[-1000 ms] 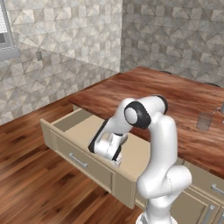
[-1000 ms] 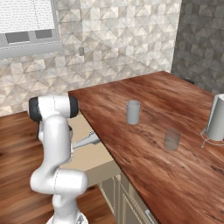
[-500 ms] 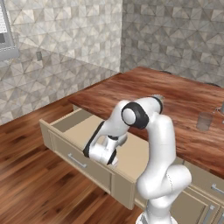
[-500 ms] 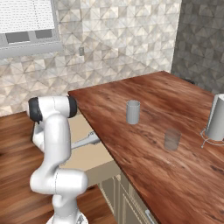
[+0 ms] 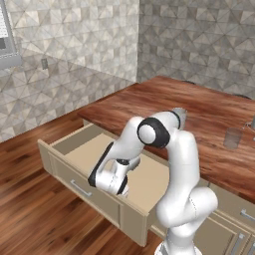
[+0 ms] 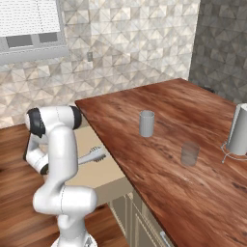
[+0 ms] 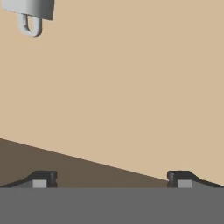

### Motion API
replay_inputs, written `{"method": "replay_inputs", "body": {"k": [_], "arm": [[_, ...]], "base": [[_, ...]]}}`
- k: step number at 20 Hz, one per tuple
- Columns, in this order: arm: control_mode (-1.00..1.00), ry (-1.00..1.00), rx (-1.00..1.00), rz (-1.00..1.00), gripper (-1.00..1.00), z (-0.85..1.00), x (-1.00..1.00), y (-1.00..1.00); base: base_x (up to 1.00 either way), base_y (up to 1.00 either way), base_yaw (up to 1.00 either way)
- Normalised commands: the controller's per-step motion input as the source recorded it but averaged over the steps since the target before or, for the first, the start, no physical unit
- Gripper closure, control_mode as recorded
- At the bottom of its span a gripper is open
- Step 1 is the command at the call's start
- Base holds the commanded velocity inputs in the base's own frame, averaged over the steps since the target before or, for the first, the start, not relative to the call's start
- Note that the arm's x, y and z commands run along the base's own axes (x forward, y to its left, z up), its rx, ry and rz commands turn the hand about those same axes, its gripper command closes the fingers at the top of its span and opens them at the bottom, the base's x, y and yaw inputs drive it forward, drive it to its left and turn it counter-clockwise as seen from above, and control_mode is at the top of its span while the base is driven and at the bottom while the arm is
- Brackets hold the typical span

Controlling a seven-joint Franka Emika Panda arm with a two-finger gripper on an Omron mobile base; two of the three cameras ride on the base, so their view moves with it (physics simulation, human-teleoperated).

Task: Take the tongs from the drawer on the left and place them on the dining counter next to the tray containing the kebab skewer.

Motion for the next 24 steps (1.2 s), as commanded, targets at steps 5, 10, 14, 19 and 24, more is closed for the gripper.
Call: {"method": "replay_inputs", "body": {"k": [5, 10, 14, 19, 24], "arm": [[-1.0, 0.0, 0.0, 0.0, -1.0, 0.0, -0.46, 0.37], [-1.0, 0.02, 0.0, 0.0, -1.0, -0.01, -0.45, 0.35], [-1.0, 0.0, 0.0, 0.0, -1.0, 0.0, -0.24, 0.26], [-1.0, 0.0, 0.0, 0.0, -1.0, 0.15, 0.0, 0.03], [-1.0, 0.02, 0.0, -0.06, -1.0, 0.74, 0.16, 0.0]], "base": [[0.0, 0.0, 0.0], [0.0, 0.0, 0.0], [0.0, 0.0, 0.0], [0.0, 0.0, 0.0], [0.0, 0.0, 0.0]]}}
